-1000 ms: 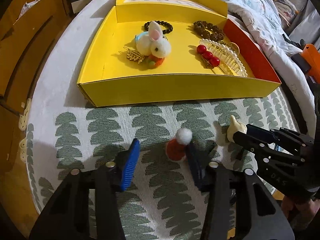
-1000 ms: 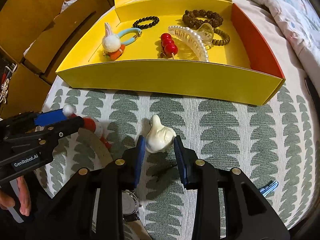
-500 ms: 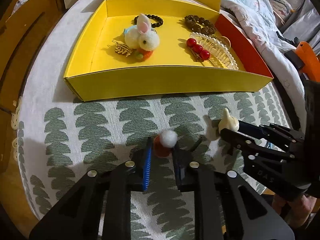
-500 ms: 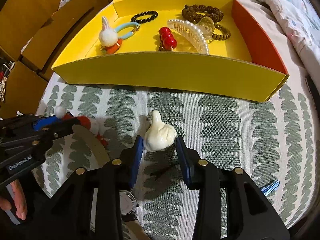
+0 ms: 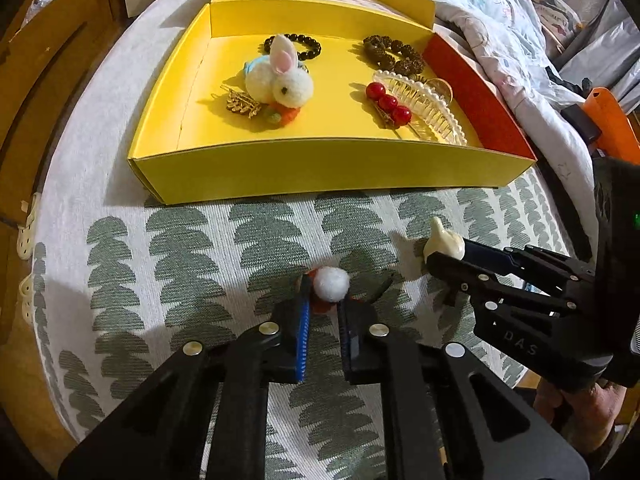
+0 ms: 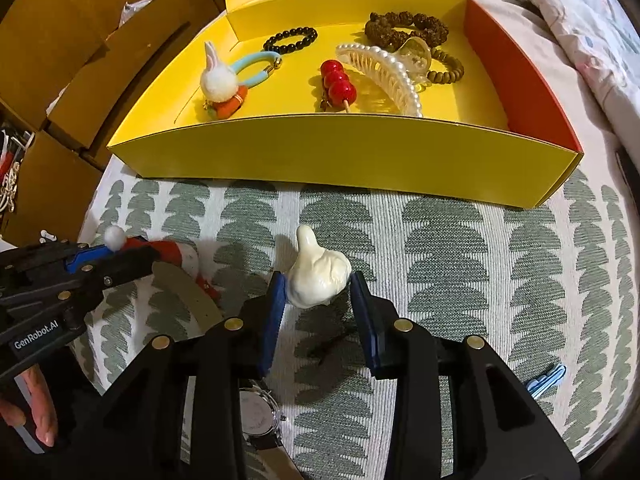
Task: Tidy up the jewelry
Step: 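Close the left tool on the Santa hat while the right tool grasps the white ornament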
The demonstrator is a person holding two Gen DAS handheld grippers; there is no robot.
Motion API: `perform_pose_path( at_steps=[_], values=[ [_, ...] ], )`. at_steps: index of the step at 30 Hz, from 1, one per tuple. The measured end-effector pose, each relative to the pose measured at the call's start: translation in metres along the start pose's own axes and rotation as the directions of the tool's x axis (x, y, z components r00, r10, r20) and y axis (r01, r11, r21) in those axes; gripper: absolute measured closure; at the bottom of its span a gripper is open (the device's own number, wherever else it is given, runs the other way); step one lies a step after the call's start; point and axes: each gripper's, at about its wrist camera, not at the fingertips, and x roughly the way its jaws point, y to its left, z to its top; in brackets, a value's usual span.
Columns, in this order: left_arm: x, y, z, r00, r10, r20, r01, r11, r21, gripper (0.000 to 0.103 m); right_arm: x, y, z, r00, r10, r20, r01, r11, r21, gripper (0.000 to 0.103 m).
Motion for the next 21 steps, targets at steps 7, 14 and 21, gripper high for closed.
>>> perform_pose_path(
  at_steps=[7, 14, 21],
  values=[
    [-0.010, 0.000, 0.002, 1.000, -0.011, 0.021, 0.012, 1.000, -0.002, 0.091, -0.011, -0.003, 0.001, 1.000, 0.015, 0.026, -0.015, 1.000, 0.015, 0.068],
    [-0.029, 0.004, 0.005, 0.998, -0.025, 0.061, 0.026, 1.000, -0.009, 0.091, -0.035, -0.004, 0.000, 0.997, 0.050, 0.059, -0.051, 0.998, 0.021, 0.068],
    [-0.052, 0.010, 0.011, 0.993, -0.049, 0.107, 0.053, 0.998, -0.034, 0.091, -0.068, 0.003, 0.002, 0.986, 0.127, 0.110, -0.128, 0.992, 0.003, 0.068]
  ],
)
